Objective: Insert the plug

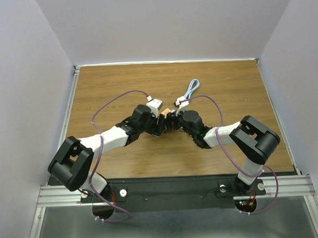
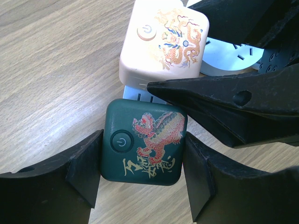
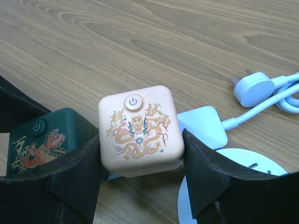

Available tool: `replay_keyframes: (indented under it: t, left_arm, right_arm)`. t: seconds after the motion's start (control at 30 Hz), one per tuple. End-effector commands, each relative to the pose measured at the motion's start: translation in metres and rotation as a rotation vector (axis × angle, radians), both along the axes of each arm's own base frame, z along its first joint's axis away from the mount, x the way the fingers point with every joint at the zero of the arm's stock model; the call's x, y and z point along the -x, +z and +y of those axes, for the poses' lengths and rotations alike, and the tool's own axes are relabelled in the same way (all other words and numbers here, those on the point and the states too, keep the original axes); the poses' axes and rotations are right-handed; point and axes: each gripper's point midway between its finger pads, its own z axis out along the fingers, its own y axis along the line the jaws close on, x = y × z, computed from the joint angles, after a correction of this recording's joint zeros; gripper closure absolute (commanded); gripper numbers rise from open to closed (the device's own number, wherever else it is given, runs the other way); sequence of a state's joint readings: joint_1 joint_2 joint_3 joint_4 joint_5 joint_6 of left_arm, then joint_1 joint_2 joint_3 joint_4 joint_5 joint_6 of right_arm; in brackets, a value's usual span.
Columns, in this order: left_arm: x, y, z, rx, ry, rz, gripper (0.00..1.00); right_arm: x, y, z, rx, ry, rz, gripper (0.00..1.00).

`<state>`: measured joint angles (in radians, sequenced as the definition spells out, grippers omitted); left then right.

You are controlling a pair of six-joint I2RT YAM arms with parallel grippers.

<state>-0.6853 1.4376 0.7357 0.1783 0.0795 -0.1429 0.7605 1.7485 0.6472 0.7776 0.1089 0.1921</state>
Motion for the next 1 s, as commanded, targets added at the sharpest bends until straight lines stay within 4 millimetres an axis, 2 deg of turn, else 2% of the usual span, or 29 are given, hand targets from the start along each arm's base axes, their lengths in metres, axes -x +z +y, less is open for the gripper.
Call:
replay_keyframes:
  t: [0.0, 0.07, 0.1, 0.13, 0.2, 0.27, 0.33, 0.4, 0.47, 0.6, 0.7, 0.73, 0.9, 0.97]
  left_arm:
    - [0.010, 0.009, 0.003, 0.005, 0.017, 0.047, 1.00]
    - [0.009, 0.005, 0.004, -0.001, 0.019, 0.056, 1.00]
    - [0.009, 0.004, 0.004, -0.004, 0.020, 0.057, 1.00]
    - [0.009, 0.003, 0.004, -0.008, 0.021, 0.056, 1.00]
    - [0.009, 0.005, 0.004, -0.004, 0.021, 0.051, 1.00]
    - [0.009, 0.005, 0.004, -0.004, 0.021, 0.051, 1.00]
    - [0.009, 0.006, 0.004, -0.003, 0.021, 0.050, 1.00]
    - [0.010, 0.005, 0.005, -0.003, 0.023, 0.050, 1.00]
    - [0.010, 0.005, 0.005, -0.003, 0.023, 0.050, 1.00]
    - [0.010, 0.006, 0.006, -0.005, 0.025, 0.047, 1.00]
    - [0.009, 0.005, 0.007, -0.008, 0.029, 0.048, 1.00]
    - [0.009, 0.005, 0.006, -0.008, 0.029, 0.048, 1.00]
    - [0.008, 0.007, 0.005, -0.005, 0.033, 0.047, 1.00]
    - [0.007, 0.009, 0.004, 0.004, 0.042, 0.050, 1.00]
  right_arm:
    - [0.107, -0.144, -0.077, 0.383, -0.042, 0.554, 1.00]
    - [0.097, -0.128, -0.068, 0.358, -0.039, 0.519, 0.97]
    - [0.093, -0.121, -0.065, 0.344, -0.043, 0.504, 0.92]
    - [0.085, -0.107, -0.059, 0.313, -0.045, 0.472, 0.74]
    - [0.070, -0.084, -0.046, 0.266, -0.043, 0.419, 0.54]
    - [0.059, -0.061, -0.036, 0.222, -0.041, 0.368, 0.39]
    - [0.045, -0.038, -0.026, 0.192, -0.043, 0.309, 0.32]
    - [0.030, -0.013, -0.020, 0.160, -0.066, 0.247, 0.30]
    - [0.021, 0.003, -0.019, 0.161, -0.080, 0.193, 0.25]
    - [0.009, 0.048, -0.018, 0.116, -0.098, 0.091, 0.16]
    - [0.009, 0.066, -0.022, 0.093, -0.103, 0.053, 0.13]
    - [0.010, 0.079, -0.023, 0.069, -0.107, 0.032, 0.13]
    - [0.017, 0.103, -0.037, 0.039, -0.131, -0.013, 0.09]
    - [0.017, 0.110, -0.049, 0.065, -0.169, -0.033, 0.06]
